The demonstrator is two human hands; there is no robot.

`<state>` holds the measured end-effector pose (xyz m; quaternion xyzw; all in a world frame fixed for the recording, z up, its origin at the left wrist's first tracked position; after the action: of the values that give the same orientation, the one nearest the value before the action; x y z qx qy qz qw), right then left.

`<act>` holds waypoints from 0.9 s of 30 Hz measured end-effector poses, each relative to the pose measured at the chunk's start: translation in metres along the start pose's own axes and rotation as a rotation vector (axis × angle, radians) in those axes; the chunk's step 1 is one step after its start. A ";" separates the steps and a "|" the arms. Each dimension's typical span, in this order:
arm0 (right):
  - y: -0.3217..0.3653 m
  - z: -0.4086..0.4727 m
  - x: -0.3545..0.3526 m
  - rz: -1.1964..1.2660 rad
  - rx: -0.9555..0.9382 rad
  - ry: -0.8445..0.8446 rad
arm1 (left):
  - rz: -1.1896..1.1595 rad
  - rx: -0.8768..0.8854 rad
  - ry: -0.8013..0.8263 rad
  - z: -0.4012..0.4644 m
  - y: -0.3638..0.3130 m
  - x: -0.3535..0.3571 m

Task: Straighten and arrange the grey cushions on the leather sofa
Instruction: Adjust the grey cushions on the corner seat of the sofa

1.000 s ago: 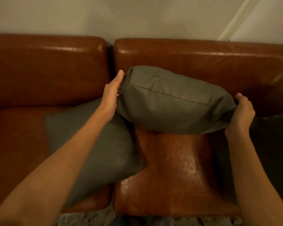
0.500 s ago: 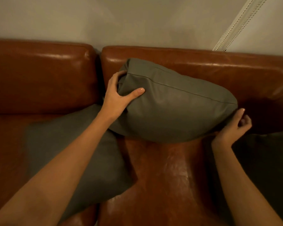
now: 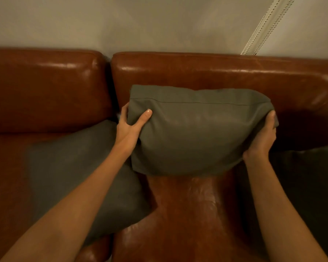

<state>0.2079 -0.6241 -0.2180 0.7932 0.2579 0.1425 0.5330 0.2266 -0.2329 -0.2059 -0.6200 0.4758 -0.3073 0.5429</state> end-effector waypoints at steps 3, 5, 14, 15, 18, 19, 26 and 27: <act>-0.005 0.018 -0.002 -0.080 0.010 0.052 | -0.044 -0.208 0.038 -0.005 0.041 0.023; -0.012 0.026 -0.002 -0.165 0.031 0.112 | -0.051 -0.314 0.048 -0.009 0.065 0.034; -0.005 0.046 -0.011 -0.151 -0.048 0.032 | -0.046 -0.251 0.041 0.027 0.040 0.079; -0.005 0.047 -0.010 -0.156 -0.064 0.026 | -0.032 -0.247 0.028 0.028 0.041 0.079; -0.009 0.050 -0.005 -0.184 -0.121 -0.003 | 0.015 -0.247 0.005 0.031 0.046 0.074; -0.010 0.049 -0.004 -0.207 -0.141 -0.015 | 0.024 -0.254 0.011 0.031 0.047 0.073; 0.011 0.026 -0.013 -0.268 -0.389 -0.134 | -0.042 -0.307 0.162 0.021 0.043 0.054; 0.022 0.009 -0.009 -0.258 -0.507 -0.111 | -0.045 -0.296 0.155 0.016 0.042 0.044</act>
<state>0.2108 -0.6424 -0.2003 0.6017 0.2830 0.0898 0.7415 0.2463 -0.2660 -0.2559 -0.6781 0.5421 -0.2931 0.4004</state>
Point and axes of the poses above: each hand's wrist, its own z-axis towards the middle knuckle, its own x-axis out of the palm, y = z × x, the point moved 8 cm from there along z, towards the middle knuckle, and after that the axes turned 9 degrees about -y, right-handed, at the moved point
